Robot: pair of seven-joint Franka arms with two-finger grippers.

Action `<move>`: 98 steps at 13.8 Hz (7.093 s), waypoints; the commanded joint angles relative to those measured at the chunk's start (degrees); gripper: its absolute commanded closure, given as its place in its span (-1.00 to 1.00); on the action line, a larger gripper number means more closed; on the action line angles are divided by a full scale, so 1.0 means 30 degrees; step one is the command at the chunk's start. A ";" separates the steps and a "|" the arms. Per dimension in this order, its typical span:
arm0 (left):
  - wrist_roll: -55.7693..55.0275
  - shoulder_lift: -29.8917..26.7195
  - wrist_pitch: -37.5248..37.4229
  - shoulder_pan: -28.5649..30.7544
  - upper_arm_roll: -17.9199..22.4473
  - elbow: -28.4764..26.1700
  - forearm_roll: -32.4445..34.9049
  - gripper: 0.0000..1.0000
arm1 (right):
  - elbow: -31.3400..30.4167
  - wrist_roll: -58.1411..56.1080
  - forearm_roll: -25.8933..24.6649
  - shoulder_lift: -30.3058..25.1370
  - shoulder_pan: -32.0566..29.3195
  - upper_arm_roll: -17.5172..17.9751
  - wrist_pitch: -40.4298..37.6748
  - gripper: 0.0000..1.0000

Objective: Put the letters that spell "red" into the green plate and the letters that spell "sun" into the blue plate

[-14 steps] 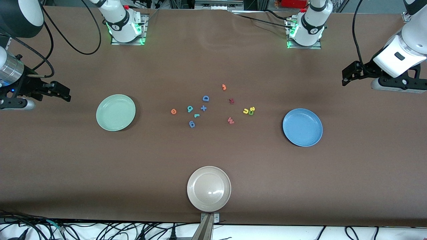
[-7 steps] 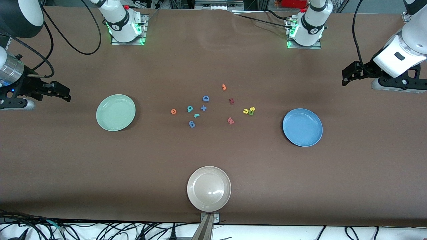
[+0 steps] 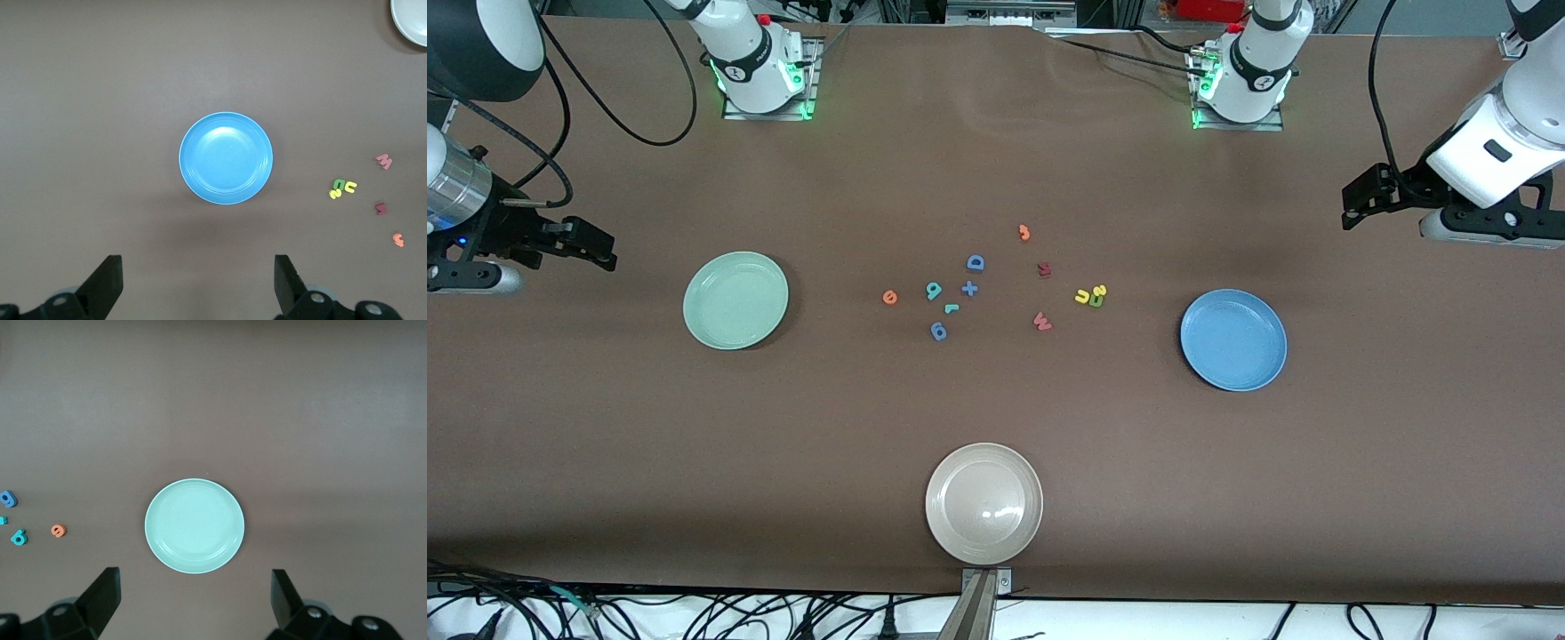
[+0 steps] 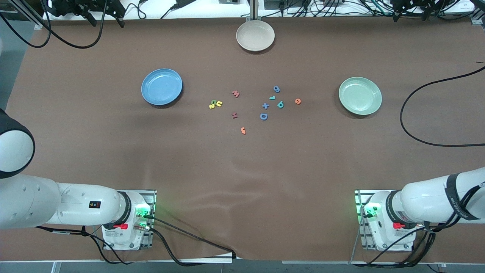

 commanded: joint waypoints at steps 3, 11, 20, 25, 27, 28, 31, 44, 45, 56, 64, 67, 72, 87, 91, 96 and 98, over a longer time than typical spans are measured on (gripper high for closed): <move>-0.0052 -0.0197 -0.0241 0.0320 -0.0015 -0.0054 -0.0644 -1.00 | -0.0204 -0.0052 -0.0022 -0.0205 0.0133 -0.0144 -0.0061 -1.00; 0.0095 0.0154 -0.0299 0.0000 -0.0161 -0.0084 -0.0644 -1.00 | -0.0234 -0.0052 -0.0022 -0.0205 0.0133 -0.0144 -0.0061 -1.00; 0.0328 0.2903 -0.0155 -0.2430 -0.1040 -0.0142 -0.0673 -1.00 | -0.0234 -0.0081 -0.0022 -0.0234 0.0133 -0.0202 -0.0090 -1.00; 0.0328 0.4168 0.2914 -0.3986 -0.1069 -0.1717 -0.0674 -1.00 | -0.0234 -0.0081 -0.0022 -0.0234 0.0133 -0.0203 -0.0090 -1.00; 0.0328 0.4227 0.5953 -0.3957 -0.1710 -0.3823 -0.0703 -1.00 | -0.0234 -0.0052 -0.0022 -0.0234 0.0133 -0.0203 -0.0090 -1.00; 0.0299 0.4372 0.7478 -0.3986 -0.1888 -0.4849 -0.0703 -1.00 | -0.0234 -0.0052 -0.0022 -0.0234 0.0133 -0.0203 -0.0090 -1.00; 0.0299 0.5336 1.0649 -0.3986 -0.2591 -0.6614 -0.0674 -1.00 | -0.0234 -0.0052 -0.0022 -0.0234 0.0133 -0.0203 -0.0090 -1.00; 0.0006 1.0112 1.8152 -0.5187 -0.3589 -0.8491 -0.0644 -0.88 | -0.0292 -0.0081 -0.0022 -0.0234 0.0133 -0.0203 -0.0061 -1.00; 0.0006 1.0377 1.8506 -0.5245 -0.3589 -0.8550 -0.0644 -0.88 | -0.0292 -0.0081 -0.0022 -0.0234 0.0133 -0.0203 -0.0090 -1.00; -0.0023 1.0380 1.8509 -0.5393 -0.3589 -0.8726 -0.0439 0.64 | -0.0351 -0.0081 -0.0022 -0.0234 0.0133 -0.0203 -0.0061 -1.00; 0.0064 0.8538 1.5411 -0.4780 -0.3531 -0.8434 -0.0439 0.77 | -0.0409 -0.0081 0.0036 -0.0263 0.0133 -0.0232 -0.0090 -1.00; 0.0705 0.7366 1.3652 -0.3464 -0.3531 -0.8317 -0.0381 0.77 | -0.0409 -0.0081 0.0036 -0.0264 0.0133 -0.0232 -0.0090 -1.00; 0.5591 0.6921 0.9840 0.0137 -0.3443 -0.5802 -0.0381 0.75 | -0.0468 -0.0081 0.0036 -0.0293 0.0133 -0.0232 -0.0148 -1.00; 0.7978 0.9501 0.9984 0.2109 -0.3821 -0.4068 0.2169 -1.00 | -0.0468 0.1876 0.1413 0.0380 0.0627 0.0118 -0.0530 -0.98; 0.3973 0.9646 1.0013 0.1787 -0.5519 -0.3659 0.2168 -1.00 | -0.0468 0.5589 0.1413 0.1169 0.2587 0.0120 0.0463 -0.98; 0.0711 1.0056 1.0304 0.0000 -0.5581 -0.3540 0.2285 -1.00 | -0.0439 1.1744 0.1384 0.3276 0.5956 0.0120 0.3128 -0.98; -0.0803 1.0466 1.1355 -0.0933 -0.5581 -0.3978 0.2256 -1.00 | -0.0439 1.3475 0.1296 0.4272 0.7215 0.0120 0.4182 -0.98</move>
